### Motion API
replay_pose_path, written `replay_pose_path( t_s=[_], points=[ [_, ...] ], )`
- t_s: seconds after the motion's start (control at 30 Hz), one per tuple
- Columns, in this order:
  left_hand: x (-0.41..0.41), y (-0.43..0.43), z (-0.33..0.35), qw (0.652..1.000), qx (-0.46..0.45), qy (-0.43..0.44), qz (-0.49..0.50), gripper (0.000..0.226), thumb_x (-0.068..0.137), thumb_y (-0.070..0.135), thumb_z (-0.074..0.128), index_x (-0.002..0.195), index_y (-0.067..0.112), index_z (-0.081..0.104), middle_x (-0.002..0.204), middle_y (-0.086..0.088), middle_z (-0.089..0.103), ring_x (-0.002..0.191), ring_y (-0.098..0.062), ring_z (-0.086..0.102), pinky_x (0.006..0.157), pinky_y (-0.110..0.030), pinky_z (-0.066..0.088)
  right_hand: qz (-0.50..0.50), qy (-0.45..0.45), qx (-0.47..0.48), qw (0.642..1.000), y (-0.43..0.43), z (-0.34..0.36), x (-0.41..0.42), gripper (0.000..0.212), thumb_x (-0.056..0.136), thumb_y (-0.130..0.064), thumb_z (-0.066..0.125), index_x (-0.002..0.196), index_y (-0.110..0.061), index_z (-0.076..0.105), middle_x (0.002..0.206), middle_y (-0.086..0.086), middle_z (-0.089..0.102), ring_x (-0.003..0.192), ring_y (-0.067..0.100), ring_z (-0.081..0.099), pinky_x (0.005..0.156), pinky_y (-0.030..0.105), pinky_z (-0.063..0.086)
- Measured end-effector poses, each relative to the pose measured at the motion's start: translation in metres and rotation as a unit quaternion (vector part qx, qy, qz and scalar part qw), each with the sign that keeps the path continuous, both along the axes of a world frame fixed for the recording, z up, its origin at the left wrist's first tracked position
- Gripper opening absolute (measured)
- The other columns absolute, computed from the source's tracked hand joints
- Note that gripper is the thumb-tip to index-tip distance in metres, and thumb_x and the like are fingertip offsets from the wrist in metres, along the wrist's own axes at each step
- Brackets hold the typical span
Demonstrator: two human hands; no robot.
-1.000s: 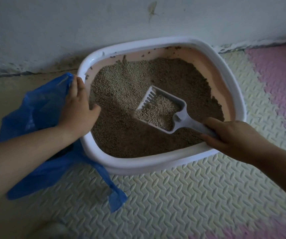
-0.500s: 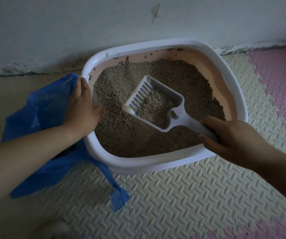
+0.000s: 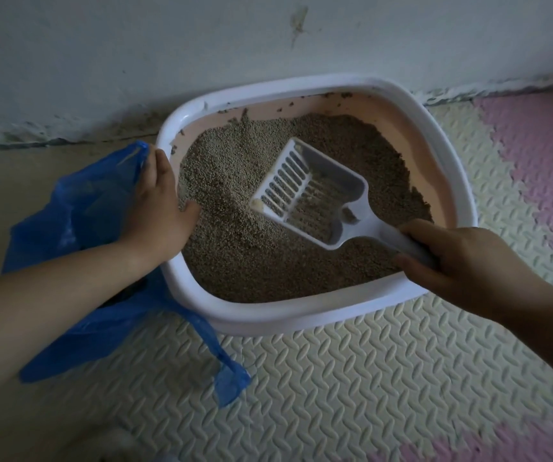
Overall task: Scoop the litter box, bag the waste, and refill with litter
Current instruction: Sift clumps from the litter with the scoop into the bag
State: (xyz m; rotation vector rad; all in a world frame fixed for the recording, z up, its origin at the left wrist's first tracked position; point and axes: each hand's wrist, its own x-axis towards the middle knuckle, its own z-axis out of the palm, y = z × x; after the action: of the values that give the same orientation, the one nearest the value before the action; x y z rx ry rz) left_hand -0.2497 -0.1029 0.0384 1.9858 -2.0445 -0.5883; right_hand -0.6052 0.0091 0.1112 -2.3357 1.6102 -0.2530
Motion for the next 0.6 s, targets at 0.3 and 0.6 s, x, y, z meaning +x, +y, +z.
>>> replay_pose_path(
  t_s=[0.3, 0.6],
  points=[
    [0.003, -0.001, -0.003, 1.0, 0.008, -0.006, -0.001, 0.085, 0.092, 0.031, 0.052, 0.151, 0.014, -0.009, 0.159, 0.0, -0.015, 0.145, -0.029, 0.009, 0.112, -0.049, 0.029, -0.001, 0.032, 0.034, 0.999, -0.002, -0.001, 0.003, 0.027, 0.086, -0.047, 0.044, 0.096, -0.028, 0.059, 0.054, -0.012, 0.05, 0.043, 0.001, 0.045, 0.041, 0.014, 0.032],
    [0.027, 0.02, 0.037, 0.999, -0.005, -0.007, -0.052, 0.066, 0.096, 0.031, 0.049, 0.152, 0.017, 0.016, 0.158, 0.003, 0.013, 0.141, -0.018, 0.022, 0.106, -0.036, 0.031, 0.03, 0.039, 0.085, 0.995, -0.026, 0.002, 0.036, 0.03, 0.084, -0.041, 0.049, 0.11, -0.033, 0.06, 0.061, -0.018, 0.051, 0.054, -0.001, 0.052, 0.048, 0.013, 0.03]
  ],
)
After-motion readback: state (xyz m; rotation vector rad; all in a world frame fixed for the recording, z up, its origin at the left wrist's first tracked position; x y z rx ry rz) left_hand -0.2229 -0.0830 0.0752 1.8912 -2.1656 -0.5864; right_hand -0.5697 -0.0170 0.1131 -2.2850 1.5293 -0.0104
